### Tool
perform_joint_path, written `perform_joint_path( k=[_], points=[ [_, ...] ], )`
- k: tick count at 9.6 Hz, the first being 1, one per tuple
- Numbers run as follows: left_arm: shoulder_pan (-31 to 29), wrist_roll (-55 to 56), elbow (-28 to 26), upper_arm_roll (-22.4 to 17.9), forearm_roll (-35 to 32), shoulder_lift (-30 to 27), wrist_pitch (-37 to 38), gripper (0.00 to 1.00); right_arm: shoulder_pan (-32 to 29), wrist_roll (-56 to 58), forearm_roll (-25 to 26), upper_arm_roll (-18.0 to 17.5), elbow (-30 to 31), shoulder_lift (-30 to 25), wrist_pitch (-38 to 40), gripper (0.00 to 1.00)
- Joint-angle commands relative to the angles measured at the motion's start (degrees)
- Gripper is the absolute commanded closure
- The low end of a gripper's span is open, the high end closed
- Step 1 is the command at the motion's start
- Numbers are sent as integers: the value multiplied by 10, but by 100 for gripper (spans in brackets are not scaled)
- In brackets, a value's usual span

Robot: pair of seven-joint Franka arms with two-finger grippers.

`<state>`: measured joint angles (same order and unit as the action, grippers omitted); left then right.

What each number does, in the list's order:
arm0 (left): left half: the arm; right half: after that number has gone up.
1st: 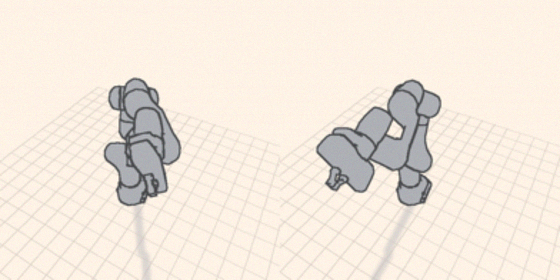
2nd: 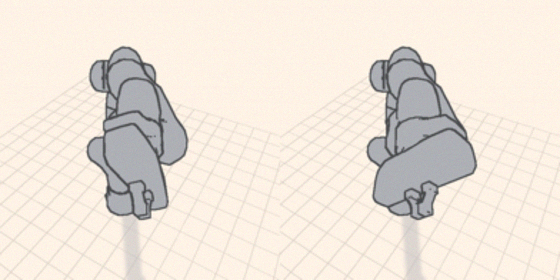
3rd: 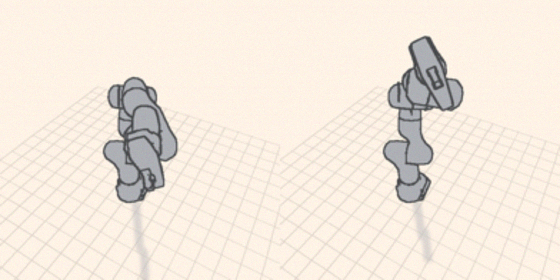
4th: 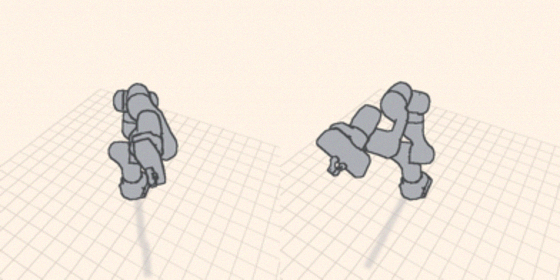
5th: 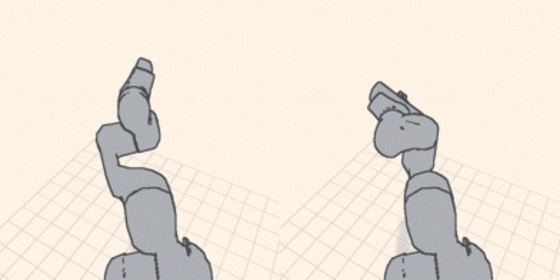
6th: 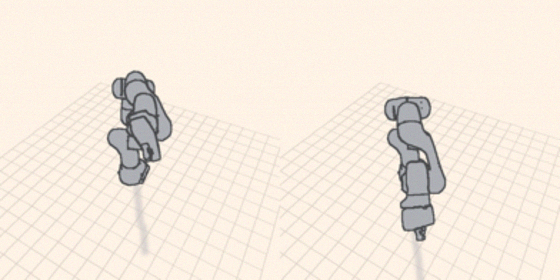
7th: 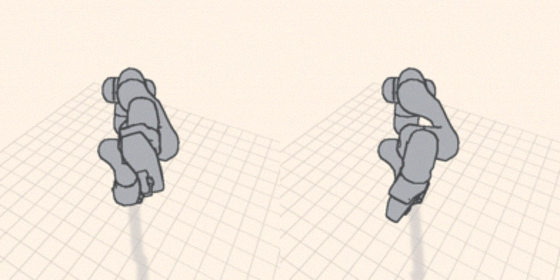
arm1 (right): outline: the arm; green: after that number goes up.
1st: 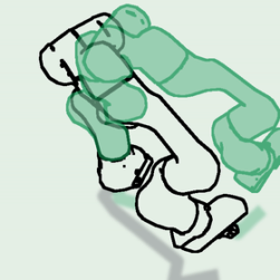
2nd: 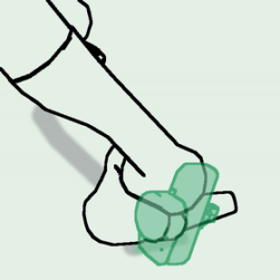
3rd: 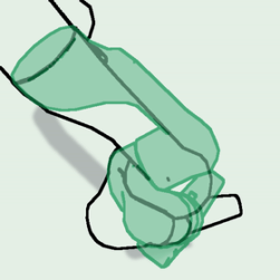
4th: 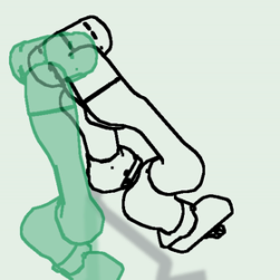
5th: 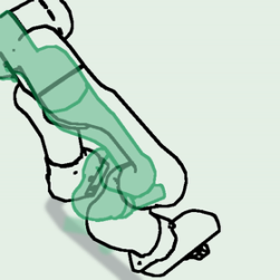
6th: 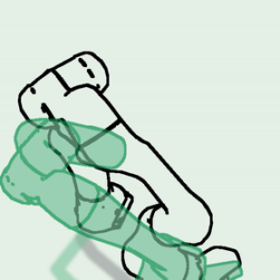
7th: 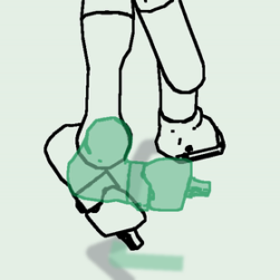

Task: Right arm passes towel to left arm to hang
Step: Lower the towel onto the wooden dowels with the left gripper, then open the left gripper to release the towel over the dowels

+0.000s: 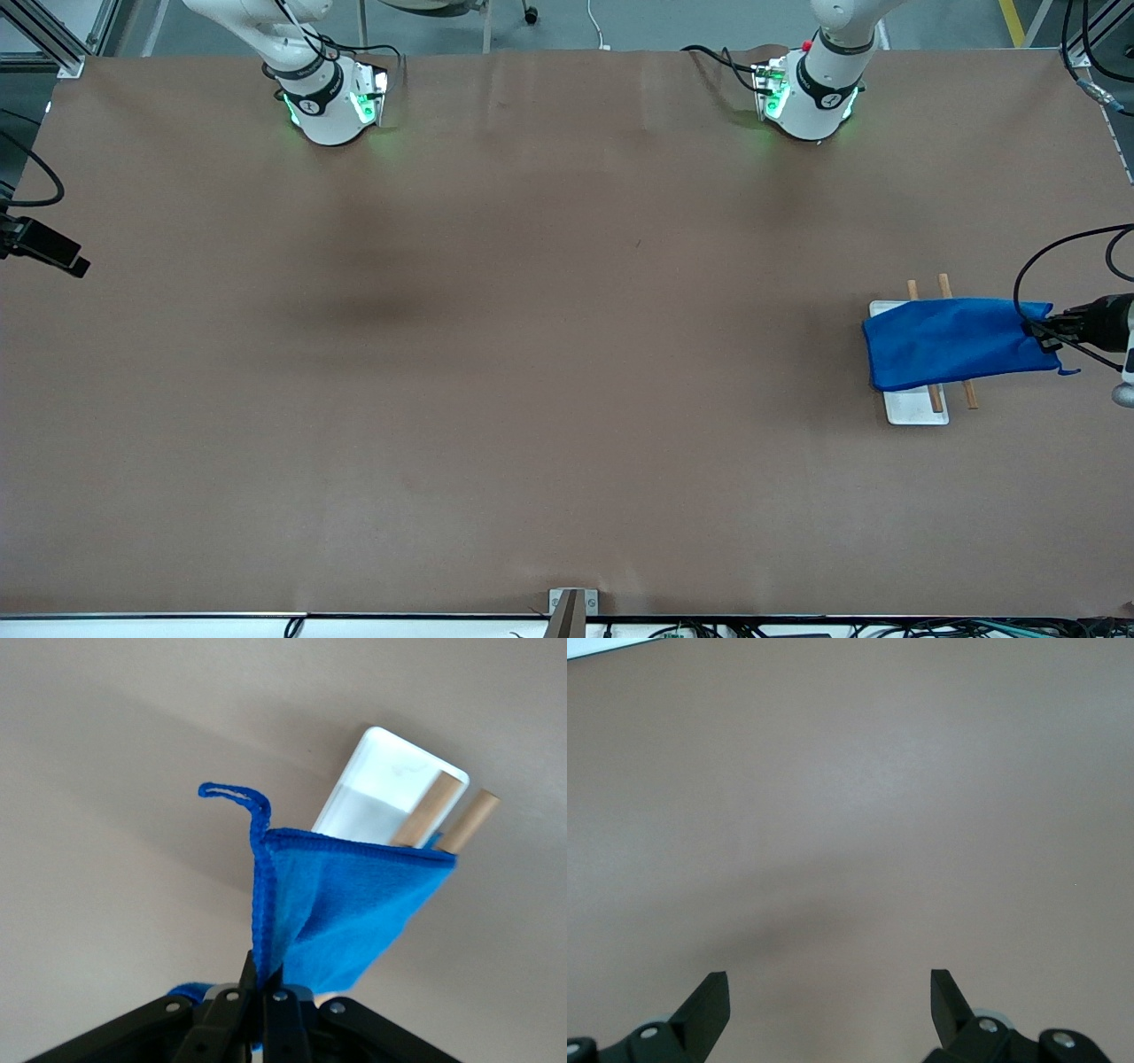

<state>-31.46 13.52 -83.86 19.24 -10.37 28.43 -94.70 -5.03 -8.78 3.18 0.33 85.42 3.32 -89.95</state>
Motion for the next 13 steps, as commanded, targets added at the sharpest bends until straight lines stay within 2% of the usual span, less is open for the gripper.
perform_joint_path(
  k=[1,3,4,6,7,8,11,13],
  points=[
    [-13,-16,-9,3,-18,20,-21,100,-10,-3,-10,-4,23,-22,-7,0],
    [-16,-25,-10,3,-18,25,-24,99,-10,6,-10,0,37,-45,-5,0],
    [-16,-26,-10,3,-18,30,-26,97,-9,37,-11,18,33,-45,8,0],
    [-24,-29,-10,3,-18,37,-31,91,-8,40,-11,20,30,-46,9,0],
    [-22,-29,-9,3,-19,39,-31,65,-9,40,-12,20,30,-45,9,0],
    [-22,-30,-10,3,-19,39,-31,1,-9,40,-12,20,30,-45,10,0],
    [-20,-29,-1,4,-18,33,-31,0,-10,41,-19,21,30,-45,9,0],
    [-18,-39,34,12,-16,28,-25,0,-11,41,-19,21,30,-44,8,0]
  ],
)
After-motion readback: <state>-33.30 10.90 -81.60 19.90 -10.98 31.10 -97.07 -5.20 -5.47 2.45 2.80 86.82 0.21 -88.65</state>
